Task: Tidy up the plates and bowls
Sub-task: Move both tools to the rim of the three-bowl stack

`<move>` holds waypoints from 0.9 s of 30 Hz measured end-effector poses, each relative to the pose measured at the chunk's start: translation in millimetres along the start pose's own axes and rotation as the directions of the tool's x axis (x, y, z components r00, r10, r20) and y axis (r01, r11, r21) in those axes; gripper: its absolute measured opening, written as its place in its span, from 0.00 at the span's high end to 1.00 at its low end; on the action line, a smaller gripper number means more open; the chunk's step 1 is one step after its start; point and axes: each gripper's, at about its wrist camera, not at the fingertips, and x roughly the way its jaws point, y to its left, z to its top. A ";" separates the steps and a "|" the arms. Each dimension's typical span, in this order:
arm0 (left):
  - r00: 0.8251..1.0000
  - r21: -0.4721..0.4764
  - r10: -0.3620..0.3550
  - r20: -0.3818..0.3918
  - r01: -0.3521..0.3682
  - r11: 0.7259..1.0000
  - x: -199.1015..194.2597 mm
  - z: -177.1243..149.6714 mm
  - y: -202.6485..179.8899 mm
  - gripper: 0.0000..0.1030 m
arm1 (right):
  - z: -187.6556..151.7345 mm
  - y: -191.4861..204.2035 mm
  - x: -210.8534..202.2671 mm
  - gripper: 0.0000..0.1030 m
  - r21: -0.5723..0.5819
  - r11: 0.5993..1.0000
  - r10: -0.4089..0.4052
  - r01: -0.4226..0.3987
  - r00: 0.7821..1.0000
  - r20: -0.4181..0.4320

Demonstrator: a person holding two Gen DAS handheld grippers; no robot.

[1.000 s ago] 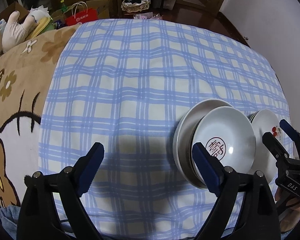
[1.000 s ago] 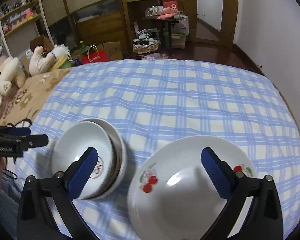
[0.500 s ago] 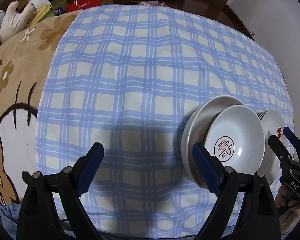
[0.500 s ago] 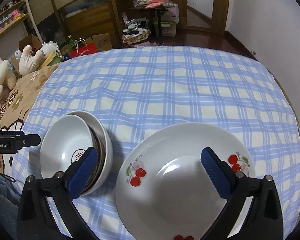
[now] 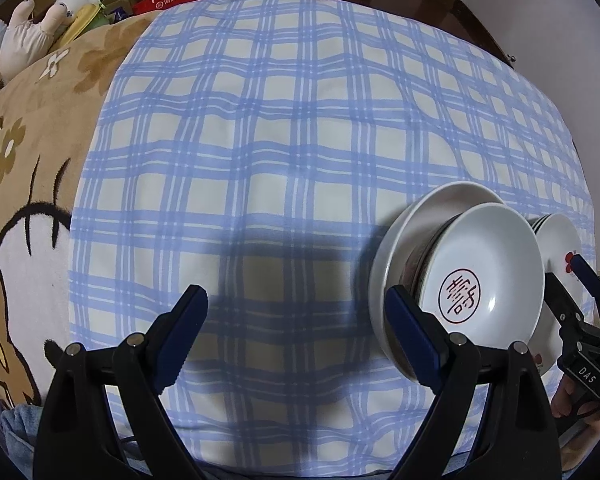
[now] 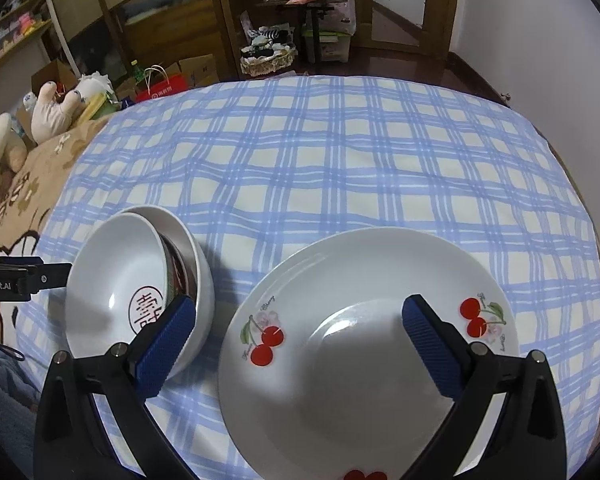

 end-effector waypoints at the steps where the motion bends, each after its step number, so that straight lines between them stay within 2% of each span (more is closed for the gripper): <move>1: 1.000 0.001 0.007 0.002 -0.007 1.000 0.2 0.0 -0.4 0.13 | -0.1 -0.2 0.8 0.00 0.004 1.000 -0.003 0.003 1.000 0.000; 6: 1.000 0.012 0.022 -0.002 -0.021 1.000 2.3 -0.3 -4.6 0.13 | -1.9 3.4 5.3 0.00 -0.012 1.000 -0.006 0.006 1.000 -0.009; 11: 1.000 -0.004 0.004 -0.023 -0.004 1.000 5.1 1.1 -0.6 0.13 | -2.9 4.5 6.7 0.00 -0.013 1.000 -0.008 0.008 1.000 -0.018; 16: 1.000 0.000 0.002 -0.022 -0.002 1.000 4.4 0.5 -1.4 0.13 | -1.9 4.7 5.2 0.00 0.002 0.999 0.034 -0.034 0.999 -0.022; 27: 0.999 -0.017 -0.015 -0.040 0.015 1.000 7.7 3.6 3.3 0.13 | -1.0 7.7 5.2 0.00 0.000 1.000 0.031 -0.031 0.999 -0.032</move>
